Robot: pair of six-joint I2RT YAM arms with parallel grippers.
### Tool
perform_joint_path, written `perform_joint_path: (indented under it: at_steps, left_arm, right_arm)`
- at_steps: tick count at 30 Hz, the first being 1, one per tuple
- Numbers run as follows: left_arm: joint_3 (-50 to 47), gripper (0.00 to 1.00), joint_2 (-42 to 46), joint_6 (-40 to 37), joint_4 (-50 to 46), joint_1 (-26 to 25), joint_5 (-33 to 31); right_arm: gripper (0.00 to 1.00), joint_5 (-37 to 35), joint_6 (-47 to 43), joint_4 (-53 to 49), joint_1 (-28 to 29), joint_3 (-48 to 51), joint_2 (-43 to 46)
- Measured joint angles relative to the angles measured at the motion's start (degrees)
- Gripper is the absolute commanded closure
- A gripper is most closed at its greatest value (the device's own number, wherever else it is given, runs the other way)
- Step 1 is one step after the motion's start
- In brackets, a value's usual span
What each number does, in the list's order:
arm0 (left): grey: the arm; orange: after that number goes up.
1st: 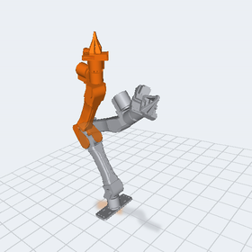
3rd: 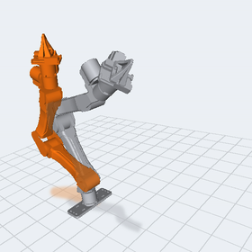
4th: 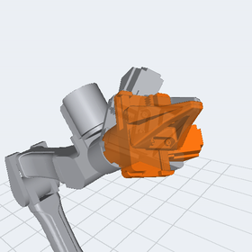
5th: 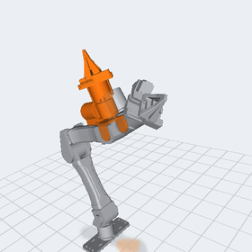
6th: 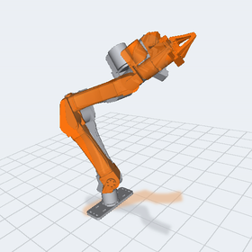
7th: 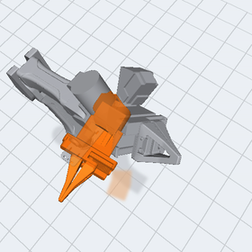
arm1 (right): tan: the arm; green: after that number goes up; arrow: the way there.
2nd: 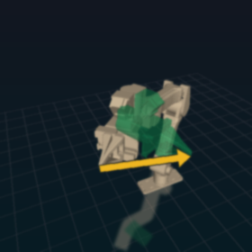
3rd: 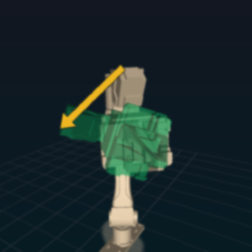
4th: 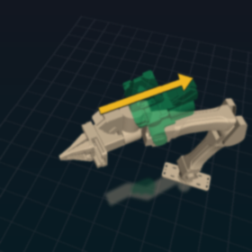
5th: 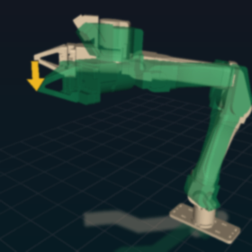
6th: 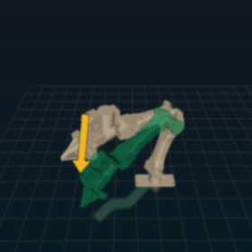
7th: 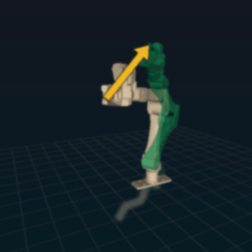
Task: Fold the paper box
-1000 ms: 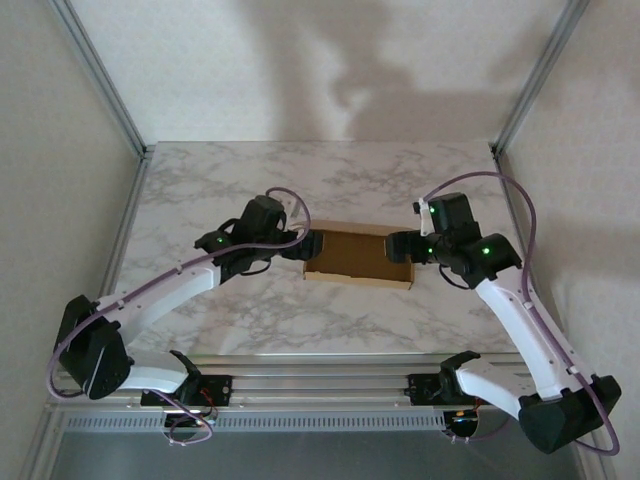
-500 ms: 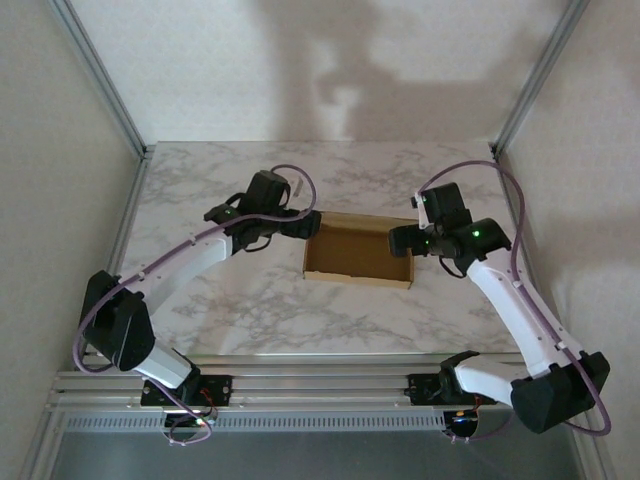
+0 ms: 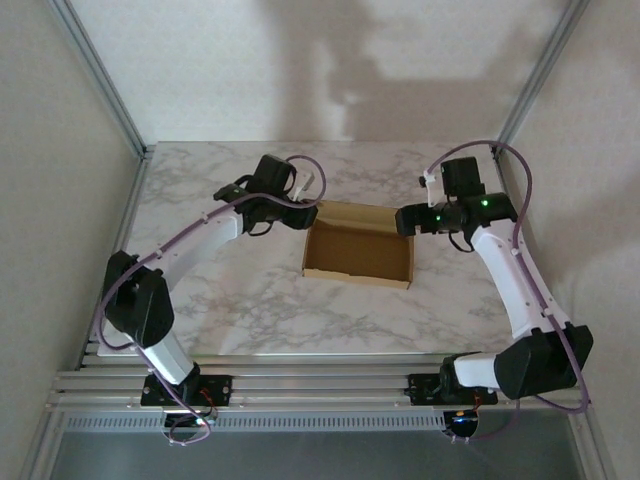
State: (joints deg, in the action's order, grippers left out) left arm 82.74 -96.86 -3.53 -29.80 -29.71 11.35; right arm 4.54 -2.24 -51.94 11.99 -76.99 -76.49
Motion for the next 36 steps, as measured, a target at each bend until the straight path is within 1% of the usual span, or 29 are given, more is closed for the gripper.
perform_joint_path:
  at_steps: [2, 7, 13, 14, 15, 20, 24, 30, 34, 36]
  left_arm:
    - [1.03, 0.5, -0.83, -1.44, -1.31, 0.37, 0.66]
    - [3.41, 0.54, -2.38, -3.65, -4.13, 1.66, 2.84]
    - [7.04, 0.61, -4.5, -5.11, -6.45, 2.99, 5.64]
    - [7.67, 0.64, -4.94, -5.33, -6.71, 3.17, 5.86]
    - [8.28, 0.65, -5.38, -5.57, -6.93, 3.23, 6.1]
    - [10.19, 0.67, -7.45, -5.77, -8.04, 4.04, 7.82]
    - [10.62, 0.68, -7.87, -6.21, -8.9, 4.39, 8.5]
    - [11.76, 0.7, -8.33, -6.64, -9.79, 4.59, 8.94]
    - [13.11, 0.71, -9.57, -6.8, -10.01, 5.14, 9.9]
    - [13.79, 0.71, -10.34, -6.8, -10.38, 5.46, 10.32]
  right_arm:
    - [0.03, 1.33, -1.14, -0.09, -0.94, -0.87, -1.49]
    - [0.04, 4.63, -3.41, -0.76, -2.4, -2.86, -4.81]
    - [0.07, 4.96, -5.09, -1.01, -3.08, -4.57, -8.11]
    - [0.08, 4.96, -5.29, -1.01, -3.34, -4.57, -8.41]
    - [0.09, 4.96, -5.51, -0.81, -3.67, -4.57, -8.61]
    - [0.13, 4.87, -6.14, 0.96, -5.51, -4.55, -8.85]
    - [0.15, 4.11, -6.6, 2.8, -6.21, -4.52, -8.85]
    - [0.25, 4.17, -7.69, 5.42, -6.67, -3.8, -9.14]
    - [0.28, 4.31, -7.87, 5.88, -6.75, -2.91, -10.34]
    - [0.34, 4.31, -7.8, 5.88, -6.75, -2.69, -11.06]
